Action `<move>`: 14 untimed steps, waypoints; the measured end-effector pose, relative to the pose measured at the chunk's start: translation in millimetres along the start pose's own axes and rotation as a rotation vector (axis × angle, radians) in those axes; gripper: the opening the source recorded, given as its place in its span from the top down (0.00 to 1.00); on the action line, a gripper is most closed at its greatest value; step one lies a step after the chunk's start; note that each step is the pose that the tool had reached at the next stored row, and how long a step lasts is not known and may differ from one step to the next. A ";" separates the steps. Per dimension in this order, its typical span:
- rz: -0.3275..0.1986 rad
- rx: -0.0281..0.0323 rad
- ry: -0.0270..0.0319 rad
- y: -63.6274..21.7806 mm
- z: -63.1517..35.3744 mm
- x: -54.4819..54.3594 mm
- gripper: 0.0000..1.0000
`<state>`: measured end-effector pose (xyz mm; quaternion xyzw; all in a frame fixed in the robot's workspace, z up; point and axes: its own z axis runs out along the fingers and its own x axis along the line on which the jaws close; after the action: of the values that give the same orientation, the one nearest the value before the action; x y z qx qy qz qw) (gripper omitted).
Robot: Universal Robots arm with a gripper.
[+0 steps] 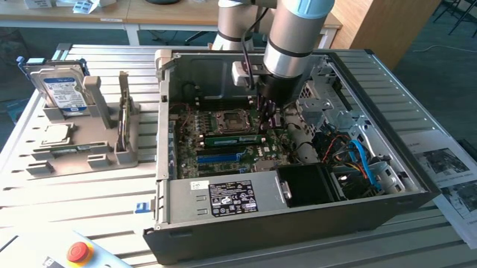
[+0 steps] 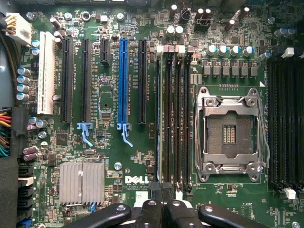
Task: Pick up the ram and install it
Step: 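Press down the ram until it locks into place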
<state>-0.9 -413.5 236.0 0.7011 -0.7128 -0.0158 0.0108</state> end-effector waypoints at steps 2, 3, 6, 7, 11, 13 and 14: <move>0.000 0.0001 -0.0002 0.0 0.1 -0.1 0.90; 0.000 0.0001 -0.0002 0.0 0.2 0.0 0.90; 0.000 0.0001 -0.0003 -0.1 1.3 0.0 0.90; 0.000 0.0000 -0.0001 -0.1 1.5 0.0 0.90; 0.000 0.0001 -0.0003 -0.1 1.7 -0.1 0.90; 0.000 0.0001 -0.0003 -0.1 1.8 -0.1 0.90; 0.000 0.0001 -0.0005 -0.1 2.2 -0.1 0.90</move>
<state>-0.9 -413.4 233.8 0.7011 -0.7128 -0.0160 0.0105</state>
